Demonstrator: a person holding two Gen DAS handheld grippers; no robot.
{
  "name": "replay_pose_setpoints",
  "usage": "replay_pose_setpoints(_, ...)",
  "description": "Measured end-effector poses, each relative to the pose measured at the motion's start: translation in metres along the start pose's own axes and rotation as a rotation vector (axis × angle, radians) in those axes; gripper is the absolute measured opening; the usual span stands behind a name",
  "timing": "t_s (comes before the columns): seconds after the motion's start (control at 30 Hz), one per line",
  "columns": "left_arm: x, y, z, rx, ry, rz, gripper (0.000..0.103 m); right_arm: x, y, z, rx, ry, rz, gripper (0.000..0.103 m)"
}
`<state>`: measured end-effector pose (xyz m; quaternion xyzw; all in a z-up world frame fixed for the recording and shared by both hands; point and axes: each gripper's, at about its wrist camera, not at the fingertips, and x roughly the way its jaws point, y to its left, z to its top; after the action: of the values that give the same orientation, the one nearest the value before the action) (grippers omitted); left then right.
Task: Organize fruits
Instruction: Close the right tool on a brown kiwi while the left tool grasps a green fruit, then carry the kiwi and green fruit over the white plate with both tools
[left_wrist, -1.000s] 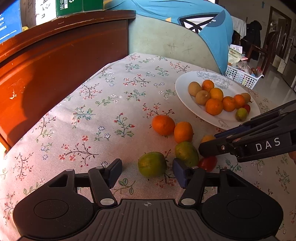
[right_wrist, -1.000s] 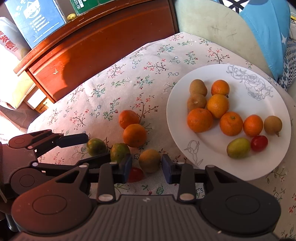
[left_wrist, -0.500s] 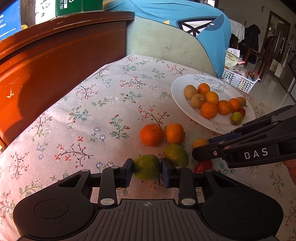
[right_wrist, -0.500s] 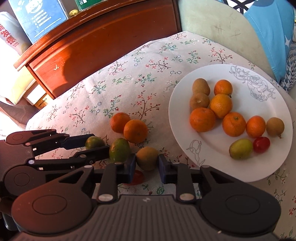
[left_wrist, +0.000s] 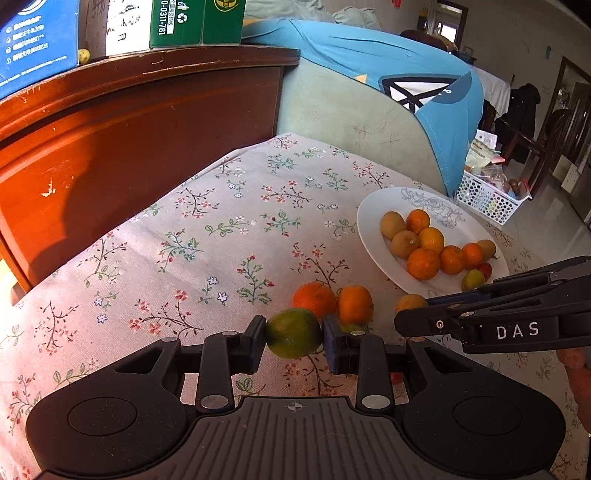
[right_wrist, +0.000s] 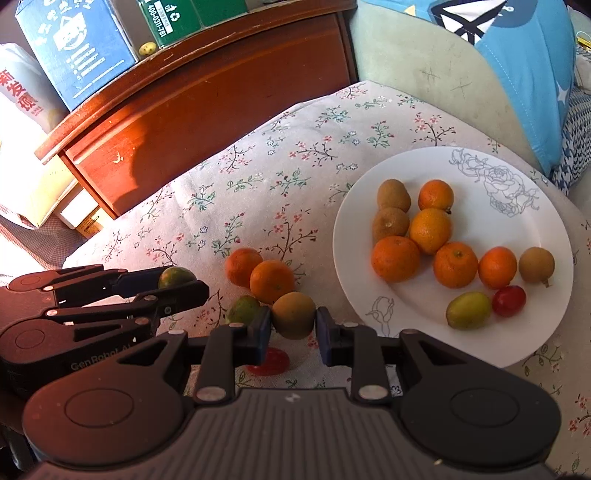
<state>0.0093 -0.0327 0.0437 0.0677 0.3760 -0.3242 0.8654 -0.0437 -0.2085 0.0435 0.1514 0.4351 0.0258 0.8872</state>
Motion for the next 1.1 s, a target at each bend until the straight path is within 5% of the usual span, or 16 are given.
replay_pose_setpoints(0.67,-0.001,-0.044,0.038,-0.055,-0.083,-0.115,0.03,-0.068,-0.056,0.042,0.116,-0.227,-0.085,0.026)
replay_pose_setpoints(1.1,0.039,-0.094,0.064,0.031,-0.105,-0.185,0.03,-0.07,-0.115,0.051,0.238,-0.24,-0.202,0.026)
